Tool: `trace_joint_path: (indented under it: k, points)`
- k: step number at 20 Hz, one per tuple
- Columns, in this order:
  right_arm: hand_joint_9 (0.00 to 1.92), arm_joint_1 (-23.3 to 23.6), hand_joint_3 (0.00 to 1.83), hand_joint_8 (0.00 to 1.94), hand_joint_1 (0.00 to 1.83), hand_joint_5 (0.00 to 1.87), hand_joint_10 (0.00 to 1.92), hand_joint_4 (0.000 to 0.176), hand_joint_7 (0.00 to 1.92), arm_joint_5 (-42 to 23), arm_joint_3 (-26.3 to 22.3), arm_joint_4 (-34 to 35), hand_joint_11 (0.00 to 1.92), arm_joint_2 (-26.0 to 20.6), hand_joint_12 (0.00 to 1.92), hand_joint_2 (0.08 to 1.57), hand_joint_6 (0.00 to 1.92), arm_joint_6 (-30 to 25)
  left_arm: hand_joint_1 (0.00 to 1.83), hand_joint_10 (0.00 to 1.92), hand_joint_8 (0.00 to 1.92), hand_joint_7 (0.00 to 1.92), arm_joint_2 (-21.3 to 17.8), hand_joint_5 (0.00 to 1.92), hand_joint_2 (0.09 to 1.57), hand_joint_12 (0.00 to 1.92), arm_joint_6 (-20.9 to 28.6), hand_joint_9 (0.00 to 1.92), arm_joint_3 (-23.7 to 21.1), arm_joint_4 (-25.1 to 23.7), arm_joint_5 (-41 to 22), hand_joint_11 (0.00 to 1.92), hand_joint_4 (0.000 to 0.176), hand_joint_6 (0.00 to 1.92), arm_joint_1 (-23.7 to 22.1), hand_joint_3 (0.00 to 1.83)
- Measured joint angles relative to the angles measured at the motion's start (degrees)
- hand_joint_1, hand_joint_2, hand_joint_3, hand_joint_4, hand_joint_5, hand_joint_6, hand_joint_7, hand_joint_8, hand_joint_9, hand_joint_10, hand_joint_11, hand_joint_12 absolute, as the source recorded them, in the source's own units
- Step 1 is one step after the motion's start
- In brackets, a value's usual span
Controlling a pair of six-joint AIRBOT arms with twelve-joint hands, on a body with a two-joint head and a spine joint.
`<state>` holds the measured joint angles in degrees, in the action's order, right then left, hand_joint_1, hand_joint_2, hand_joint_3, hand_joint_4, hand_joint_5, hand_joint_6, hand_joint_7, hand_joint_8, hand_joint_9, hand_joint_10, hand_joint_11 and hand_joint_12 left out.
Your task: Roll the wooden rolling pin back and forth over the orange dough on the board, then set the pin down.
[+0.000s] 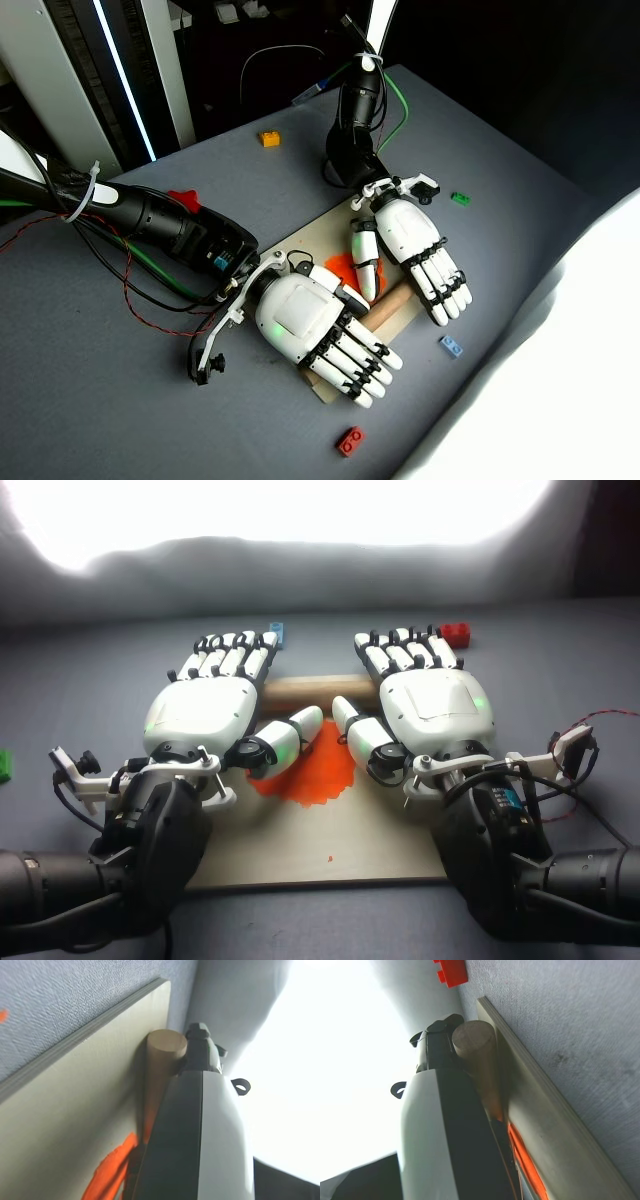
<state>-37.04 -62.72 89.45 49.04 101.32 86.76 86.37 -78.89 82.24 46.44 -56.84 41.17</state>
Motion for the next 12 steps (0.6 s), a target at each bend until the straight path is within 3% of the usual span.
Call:
trace_joint_path:
  k: [12]
  points:
    - [0.22, -0.04, 0.0, 0.0, 0.0, 0.22, 0.0, 0.0, 0.26, -1.22, -1.57, 0.55, 0.0, -0.15, 0.54, 1.49, 0.0, 0.2, 0.0, 0.0, 0.0, 0.0, -0.61, 0.0, 1.34, 0.0, 0.48, 0.0, -1.51, -0.37, -0.94, 0.0, 0.0, 0.0, 0.92, 0.0]
